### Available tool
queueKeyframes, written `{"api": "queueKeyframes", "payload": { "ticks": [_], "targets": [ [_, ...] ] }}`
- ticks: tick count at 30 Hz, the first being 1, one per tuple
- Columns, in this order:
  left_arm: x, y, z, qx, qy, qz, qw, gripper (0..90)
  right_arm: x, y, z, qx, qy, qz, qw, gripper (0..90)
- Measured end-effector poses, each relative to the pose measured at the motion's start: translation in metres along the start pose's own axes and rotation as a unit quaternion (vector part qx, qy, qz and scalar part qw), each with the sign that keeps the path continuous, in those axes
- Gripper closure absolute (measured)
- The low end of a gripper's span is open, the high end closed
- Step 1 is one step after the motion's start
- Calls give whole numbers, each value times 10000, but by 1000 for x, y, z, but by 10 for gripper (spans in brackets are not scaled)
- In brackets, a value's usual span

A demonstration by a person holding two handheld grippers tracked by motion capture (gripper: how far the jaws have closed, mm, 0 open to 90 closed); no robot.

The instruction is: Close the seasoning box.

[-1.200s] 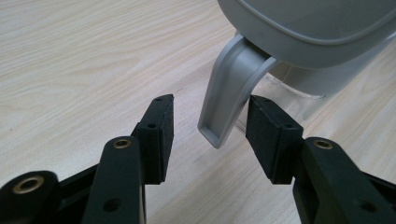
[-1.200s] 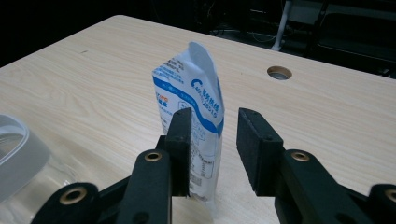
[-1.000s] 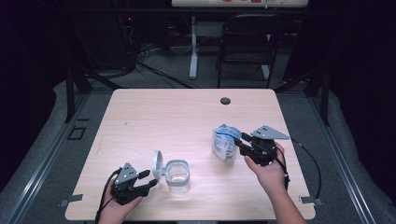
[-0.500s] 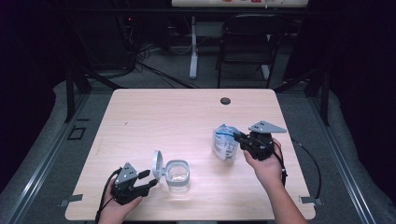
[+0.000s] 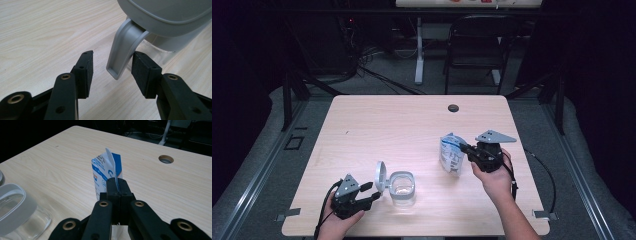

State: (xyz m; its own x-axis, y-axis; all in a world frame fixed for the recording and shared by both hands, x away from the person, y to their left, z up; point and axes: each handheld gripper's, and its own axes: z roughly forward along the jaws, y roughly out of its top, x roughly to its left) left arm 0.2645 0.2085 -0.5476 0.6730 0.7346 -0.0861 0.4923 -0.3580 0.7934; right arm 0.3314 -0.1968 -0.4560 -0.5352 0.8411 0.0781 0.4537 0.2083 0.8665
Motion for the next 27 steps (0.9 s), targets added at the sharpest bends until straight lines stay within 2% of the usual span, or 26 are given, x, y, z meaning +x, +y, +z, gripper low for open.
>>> {"api": "queueKeyframes", "payload": {
  "ticks": [13,21,24,27],
  "targets": [
    [0,0,0,-16,17,3,10000,526,17,-12,-16,-51,166,-79,9998,900],
    [0,0,0,-37,32,-2,10000,527,22,-21,-31,-47,287,-157,9995,900],
    [0,0,0,-14,-23,-7,10000,529,23,-25,-37,-57,341,-200,9992,900],
    [0,0,0,-11,-27,-7,10000,529,23,-28,-41,-54,381,-154,9991,900]
  ]
}}
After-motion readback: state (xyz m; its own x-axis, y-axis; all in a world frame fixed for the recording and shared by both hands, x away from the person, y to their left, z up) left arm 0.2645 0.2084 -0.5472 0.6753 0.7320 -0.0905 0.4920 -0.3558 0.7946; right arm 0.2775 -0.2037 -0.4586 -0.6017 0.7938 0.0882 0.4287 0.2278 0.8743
